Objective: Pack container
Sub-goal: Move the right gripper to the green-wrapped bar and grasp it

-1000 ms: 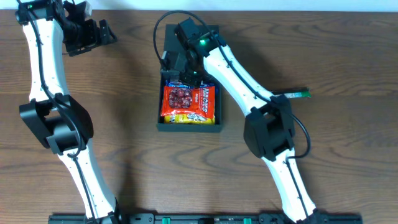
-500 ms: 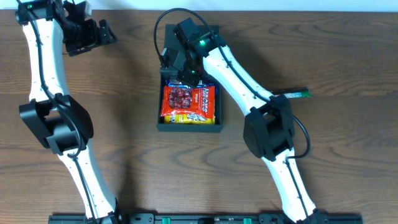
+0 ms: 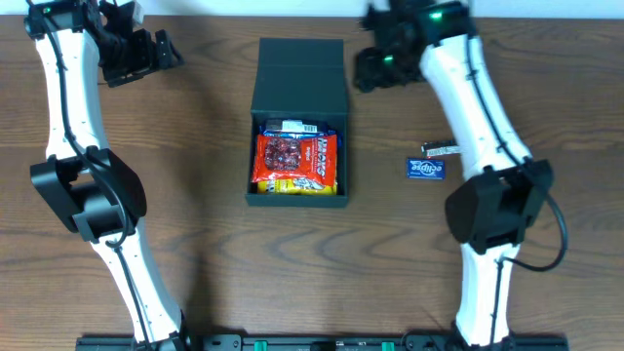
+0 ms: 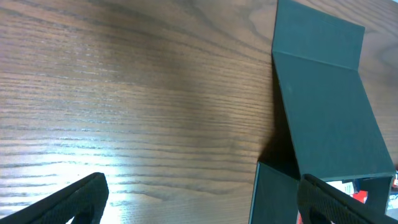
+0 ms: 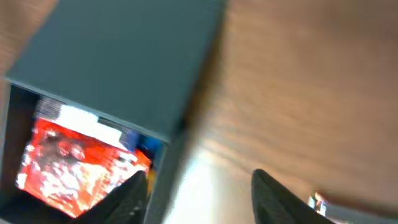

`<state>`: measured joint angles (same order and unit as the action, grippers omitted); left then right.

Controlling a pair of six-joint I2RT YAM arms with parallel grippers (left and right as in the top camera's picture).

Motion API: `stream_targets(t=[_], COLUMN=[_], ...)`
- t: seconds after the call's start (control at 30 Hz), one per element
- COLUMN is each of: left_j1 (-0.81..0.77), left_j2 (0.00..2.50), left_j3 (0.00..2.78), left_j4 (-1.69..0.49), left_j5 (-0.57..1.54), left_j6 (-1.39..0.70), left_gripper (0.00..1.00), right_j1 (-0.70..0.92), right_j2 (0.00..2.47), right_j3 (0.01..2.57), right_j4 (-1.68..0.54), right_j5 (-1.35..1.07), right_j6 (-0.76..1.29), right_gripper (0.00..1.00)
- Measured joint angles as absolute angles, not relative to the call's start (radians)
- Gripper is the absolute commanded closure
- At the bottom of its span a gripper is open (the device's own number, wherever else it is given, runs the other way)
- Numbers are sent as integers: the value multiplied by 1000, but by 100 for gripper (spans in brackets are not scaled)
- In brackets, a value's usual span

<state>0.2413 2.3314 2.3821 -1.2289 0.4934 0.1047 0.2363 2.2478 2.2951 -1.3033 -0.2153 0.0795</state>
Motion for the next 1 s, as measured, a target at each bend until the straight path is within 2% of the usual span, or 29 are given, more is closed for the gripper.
stream_targets(t=[0.03, 0.07, 0.1, 0.27, 0.53, 0.77, 1.0], left_j1=[241, 241, 241, 241, 241, 241, 241], left_j2=[2331, 2331, 2330, 2330, 2330, 2330, 2329], left_j3=[2382, 2382, 2382, 2382, 2382, 2382, 2382], left_j4=[-1227, -1227, -1226, -1226, -1234, -1242, -1239], left_j5=[493, 493, 493, 493, 494, 494, 493], left_j6=[105, 105, 105, 105, 105, 105, 112], left_gripper=[3, 3, 3, 3, 3, 3, 3], right_j1=[221, 208, 198, 163, 67, 27, 1], right_j2=[2251, 2254, 2258, 2280, 2284, 2276, 2213], right_j3=[2295, 2295, 2295, 2294, 2294, 2294, 2202], right_j4=[-1325, -1352, -1379, -1518, -1549, -1646, -1588], right_j5=[-220, -224, -228, -222, -185, -117, -89], right_j6=[104, 126, 147, 308, 524, 553, 560], right_gripper=[48, 38, 33, 12, 15, 11, 9])
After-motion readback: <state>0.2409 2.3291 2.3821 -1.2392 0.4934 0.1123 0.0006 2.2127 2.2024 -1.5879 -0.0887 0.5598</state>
